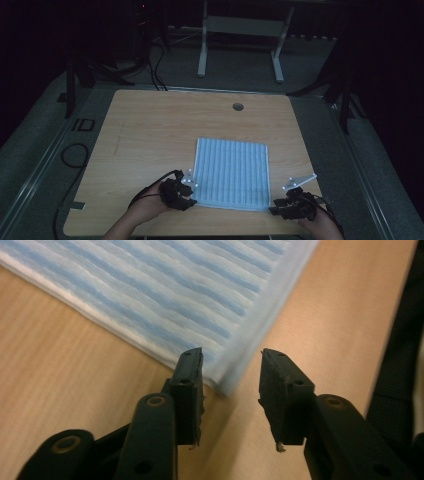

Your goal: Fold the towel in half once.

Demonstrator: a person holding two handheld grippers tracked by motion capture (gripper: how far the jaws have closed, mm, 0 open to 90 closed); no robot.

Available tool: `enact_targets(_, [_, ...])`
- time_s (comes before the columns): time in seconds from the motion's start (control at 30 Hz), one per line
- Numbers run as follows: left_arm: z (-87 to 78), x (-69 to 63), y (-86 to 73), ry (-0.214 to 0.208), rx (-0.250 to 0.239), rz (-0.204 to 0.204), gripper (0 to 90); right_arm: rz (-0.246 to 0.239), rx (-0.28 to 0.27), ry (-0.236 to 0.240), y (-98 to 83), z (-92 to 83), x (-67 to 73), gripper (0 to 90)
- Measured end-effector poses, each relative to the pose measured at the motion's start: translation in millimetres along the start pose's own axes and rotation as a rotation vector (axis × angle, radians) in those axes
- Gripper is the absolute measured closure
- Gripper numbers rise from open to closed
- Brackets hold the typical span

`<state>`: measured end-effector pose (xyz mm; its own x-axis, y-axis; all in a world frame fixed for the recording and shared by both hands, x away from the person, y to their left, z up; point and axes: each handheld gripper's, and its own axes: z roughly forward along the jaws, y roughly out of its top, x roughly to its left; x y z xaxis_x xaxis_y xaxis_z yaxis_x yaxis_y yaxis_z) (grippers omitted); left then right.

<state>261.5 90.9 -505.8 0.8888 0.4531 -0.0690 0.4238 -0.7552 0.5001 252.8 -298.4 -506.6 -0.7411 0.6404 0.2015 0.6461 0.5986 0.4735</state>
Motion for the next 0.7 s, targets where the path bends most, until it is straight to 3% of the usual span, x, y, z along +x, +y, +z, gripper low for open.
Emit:
enact_targets(0.23, [-8.3,18.8,2.0,0.024,-0.019,-0.056,55.6,-0.008,-0.002,-0.047,17.1,-9.5,-11.5,57.9])
enact_targets(0.43, [-0.6,38.8,12.3,0.055,0.01,-0.092,50.6,-0.025,0.036,-0.087,50.3,-2.8,-32.8,56.6])
enact_targets(0.53, [4.3,52.8,18.0,0.071,0.013,-0.137,49.0,-0.032,0.048,-0.103,64.3,0.7,-41.5,56.3])
enact_targets(0.7, [8.7,72.9,29.9,0.101,0.004,-0.163,49.1,-0.006,0.056,-0.125,85.0,4.1,-61.6,54.8])
